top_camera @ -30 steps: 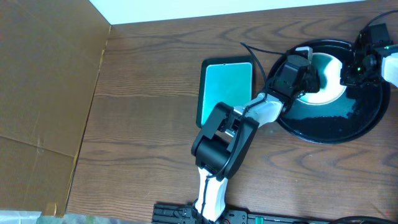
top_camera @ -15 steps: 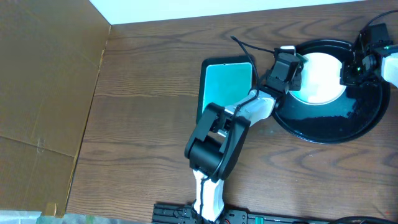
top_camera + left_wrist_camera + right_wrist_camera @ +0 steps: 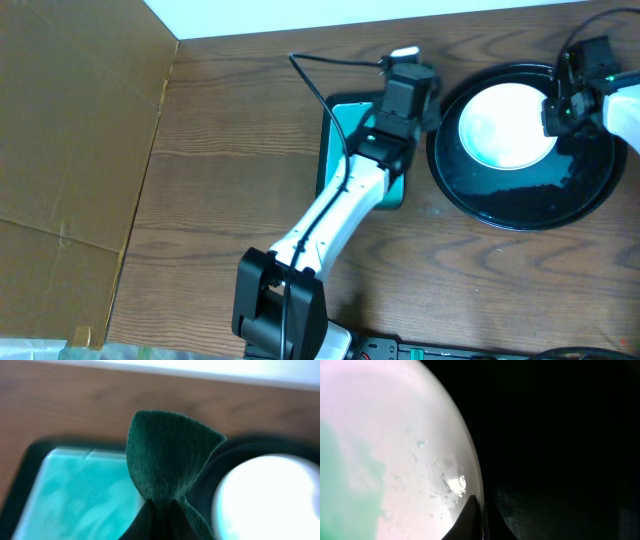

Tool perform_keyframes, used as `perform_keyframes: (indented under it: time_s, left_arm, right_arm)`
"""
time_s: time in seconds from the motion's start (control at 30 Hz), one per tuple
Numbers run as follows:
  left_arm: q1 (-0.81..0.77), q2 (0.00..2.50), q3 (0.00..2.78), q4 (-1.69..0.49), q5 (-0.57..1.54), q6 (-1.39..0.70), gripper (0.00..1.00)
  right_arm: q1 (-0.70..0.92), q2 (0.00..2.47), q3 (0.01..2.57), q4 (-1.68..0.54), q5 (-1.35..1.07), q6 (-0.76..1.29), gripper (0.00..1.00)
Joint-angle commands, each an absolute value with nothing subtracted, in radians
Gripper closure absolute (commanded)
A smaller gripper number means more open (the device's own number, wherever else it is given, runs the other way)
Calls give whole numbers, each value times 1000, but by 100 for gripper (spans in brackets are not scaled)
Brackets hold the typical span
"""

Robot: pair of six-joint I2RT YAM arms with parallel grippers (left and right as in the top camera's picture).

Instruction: Clean dirty plates on tray and stack at the side

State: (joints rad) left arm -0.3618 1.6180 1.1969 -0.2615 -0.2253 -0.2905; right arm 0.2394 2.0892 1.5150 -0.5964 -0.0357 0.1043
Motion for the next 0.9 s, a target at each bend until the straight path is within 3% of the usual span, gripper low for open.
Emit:
perform_keyframes:
  time_s: [0.0,0.47,0.7,0.73,0.77,0.87]
  left_arm:
    - [-285,1653,1194,-332,-258,-317,93]
    - [-185,1853,1193,-376,-244,-319,93]
    - [-155,1878,1193,-359,-245,-319,93]
    - [-151,1878,1193,-356,-245,-319,92]
    - [-146,1878,1193,-357,-244,-319,84]
    - [-146,1878,1193,-358,-244,-319,83]
  right_arm:
    - [298,1952,1521,-588,279,-52,99]
    - [537,1832,1521,-423,866,-542,99]
    - [606,1832,1521,-308,997,-741,99]
    - [613,1832,1521,-296,1007,-762,99]
    - [627,1832,1521,-271,1026,-793,99]
    - [643,1832,1521,-247,1029,-823,99]
